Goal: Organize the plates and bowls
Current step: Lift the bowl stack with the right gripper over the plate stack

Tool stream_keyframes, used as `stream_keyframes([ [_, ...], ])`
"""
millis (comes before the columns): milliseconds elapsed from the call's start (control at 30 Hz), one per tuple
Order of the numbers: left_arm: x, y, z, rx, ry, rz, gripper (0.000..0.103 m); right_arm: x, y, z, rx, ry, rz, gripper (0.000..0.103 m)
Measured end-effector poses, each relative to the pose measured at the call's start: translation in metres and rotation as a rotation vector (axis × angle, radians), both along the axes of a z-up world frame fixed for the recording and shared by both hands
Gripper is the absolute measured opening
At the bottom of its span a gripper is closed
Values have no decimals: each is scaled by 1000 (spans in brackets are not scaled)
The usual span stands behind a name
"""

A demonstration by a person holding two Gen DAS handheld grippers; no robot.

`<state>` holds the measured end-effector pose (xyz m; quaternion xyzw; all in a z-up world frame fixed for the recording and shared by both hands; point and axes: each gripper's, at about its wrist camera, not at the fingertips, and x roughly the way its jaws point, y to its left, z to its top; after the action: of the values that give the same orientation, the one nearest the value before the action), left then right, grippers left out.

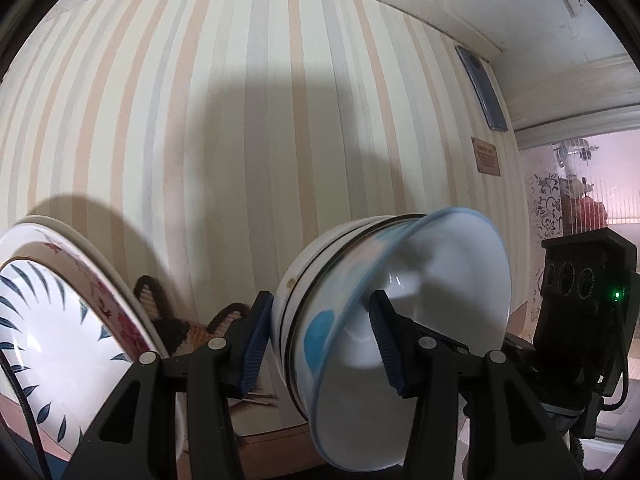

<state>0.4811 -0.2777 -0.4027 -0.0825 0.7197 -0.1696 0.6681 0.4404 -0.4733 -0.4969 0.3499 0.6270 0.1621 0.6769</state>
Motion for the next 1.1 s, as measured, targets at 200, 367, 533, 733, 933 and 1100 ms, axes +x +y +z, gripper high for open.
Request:
stream_keyframes([
  [200, -1, 22, 15, 7, -19, 38, 46, 8, 17, 16, 15, -13, 35, 53],
  [367, -5, 47, 29, 10, -42, 87, 46, 17, 39, 30, 31, -23, 75, 53],
  [533, -9, 85, 40, 25, -54, 161, 46, 27, 76, 40, 54, -33, 145, 53],
  [733, -22, 139, 41, 43, -50, 274, 45, 39, 130, 42, 78, -30, 251, 53],
  [933, -36, 179, 36, 68, -42, 360, 46, 43, 180, 33, 96, -16, 351, 53],
  [1100, -43, 201, 31, 85, -36, 404, 45, 42, 213, 23, 106, 1, 402, 53],
])
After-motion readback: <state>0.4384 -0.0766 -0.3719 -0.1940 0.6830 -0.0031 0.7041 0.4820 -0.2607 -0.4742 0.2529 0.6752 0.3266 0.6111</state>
